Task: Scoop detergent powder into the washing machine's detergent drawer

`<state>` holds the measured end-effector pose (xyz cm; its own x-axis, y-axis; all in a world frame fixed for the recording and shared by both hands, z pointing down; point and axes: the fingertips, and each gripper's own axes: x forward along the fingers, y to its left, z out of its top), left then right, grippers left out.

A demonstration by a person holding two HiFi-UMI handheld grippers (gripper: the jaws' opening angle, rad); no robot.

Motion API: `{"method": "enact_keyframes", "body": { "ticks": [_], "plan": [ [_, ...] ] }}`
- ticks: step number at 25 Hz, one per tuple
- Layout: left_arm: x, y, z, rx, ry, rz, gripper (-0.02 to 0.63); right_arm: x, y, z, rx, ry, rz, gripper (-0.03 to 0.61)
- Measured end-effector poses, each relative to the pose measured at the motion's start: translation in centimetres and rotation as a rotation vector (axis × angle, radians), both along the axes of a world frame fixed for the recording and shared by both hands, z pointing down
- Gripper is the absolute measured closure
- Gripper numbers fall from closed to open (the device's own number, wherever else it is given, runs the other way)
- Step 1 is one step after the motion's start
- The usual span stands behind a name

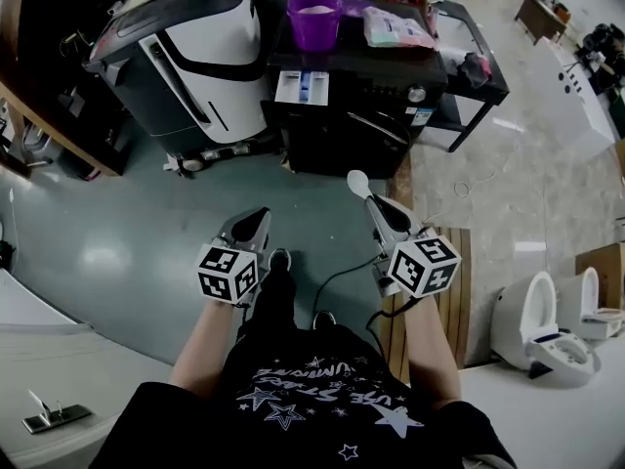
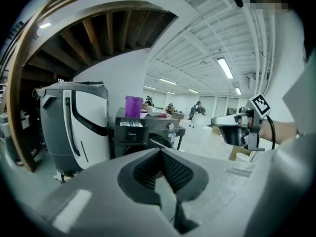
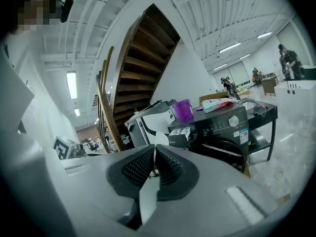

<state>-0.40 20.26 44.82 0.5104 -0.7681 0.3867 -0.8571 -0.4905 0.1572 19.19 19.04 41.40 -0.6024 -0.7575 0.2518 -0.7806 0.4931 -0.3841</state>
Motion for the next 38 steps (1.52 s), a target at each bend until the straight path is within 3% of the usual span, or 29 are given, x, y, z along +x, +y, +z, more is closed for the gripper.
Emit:
{"method": "enact_keyframes", "body": {
  "ticks": [4,10,22,32,38],
  "plan": [
    [-1.2,-3.5,1.1,-0.017,0.024,-0.01,0.612,-0.5,-3.1,1.2,-0.023,0.008,0.025,0.541],
    [-2.8,-12.2,2.4,-0.018,0.038,0.052,0.613,-2.0,-10.0,1.5,-0.026,0.056,0.075,0.541],
    [-8.9,-28.1,1.0,0.008,0.069,0.119,0.612,-7.8,-25.6,-0.3,-0.027,0.091,0.16,0.541],
    [-10.5,-33.8,0.9,0.005,0.102,0.178,0.612,-9.1,-30.3,-1.0,-0.033,0.131,0.216,0.541],
    [-10.3,-35.7,-0.2,0.026,0.116,0.177,0.612,-8.6,-33.5,-4.3,0.05,0.15,0.193,0.541]
  ]
}}
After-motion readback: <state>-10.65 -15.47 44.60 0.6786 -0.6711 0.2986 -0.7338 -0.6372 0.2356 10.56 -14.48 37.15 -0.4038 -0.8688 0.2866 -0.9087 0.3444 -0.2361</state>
